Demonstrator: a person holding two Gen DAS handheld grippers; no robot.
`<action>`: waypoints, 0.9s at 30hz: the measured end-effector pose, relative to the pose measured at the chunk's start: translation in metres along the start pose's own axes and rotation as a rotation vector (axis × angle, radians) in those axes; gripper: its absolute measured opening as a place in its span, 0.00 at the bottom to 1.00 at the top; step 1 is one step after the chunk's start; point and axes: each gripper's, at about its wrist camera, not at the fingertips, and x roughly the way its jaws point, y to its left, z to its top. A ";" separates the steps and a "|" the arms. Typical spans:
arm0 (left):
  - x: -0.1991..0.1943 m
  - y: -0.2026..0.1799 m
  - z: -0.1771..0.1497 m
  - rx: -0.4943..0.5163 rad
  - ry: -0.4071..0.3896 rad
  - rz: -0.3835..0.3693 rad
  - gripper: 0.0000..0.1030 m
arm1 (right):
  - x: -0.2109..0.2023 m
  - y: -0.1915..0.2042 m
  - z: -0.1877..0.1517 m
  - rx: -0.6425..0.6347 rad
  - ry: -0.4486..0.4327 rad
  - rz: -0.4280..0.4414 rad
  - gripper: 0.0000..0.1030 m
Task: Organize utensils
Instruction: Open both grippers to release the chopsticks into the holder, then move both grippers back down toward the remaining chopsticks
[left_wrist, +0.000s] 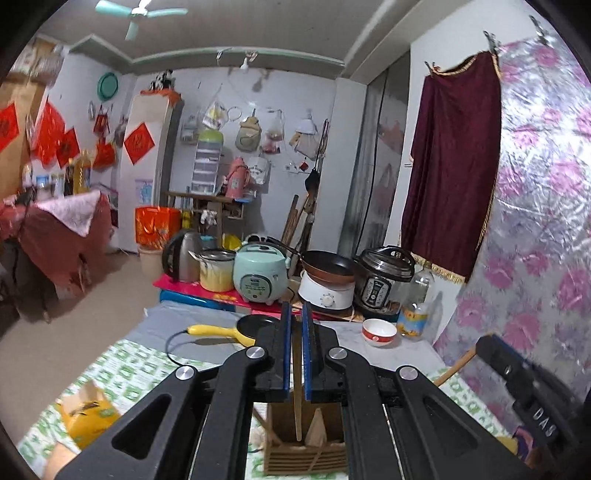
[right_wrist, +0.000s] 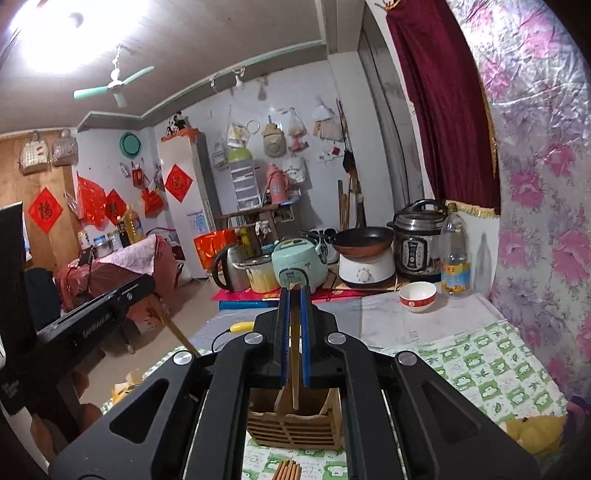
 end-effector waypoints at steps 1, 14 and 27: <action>0.007 0.002 -0.002 -0.009 0.000 -0.002 0.06 | 0.007 -0.002 -0.002 -0.001 0.008 -0.003 0.06; 0.055 0.028 -0.025 -0.081 0.161 -0.017 0.66 | 0.064 -0.015 -0.024 -0.026 0.135 -0.070 0.16; 0.035 0.034 -0.012 -0.082 0.143 -0.010 0.88 | 0.033 -0.017 -0.009 0.018 0.063 -0.035 0.32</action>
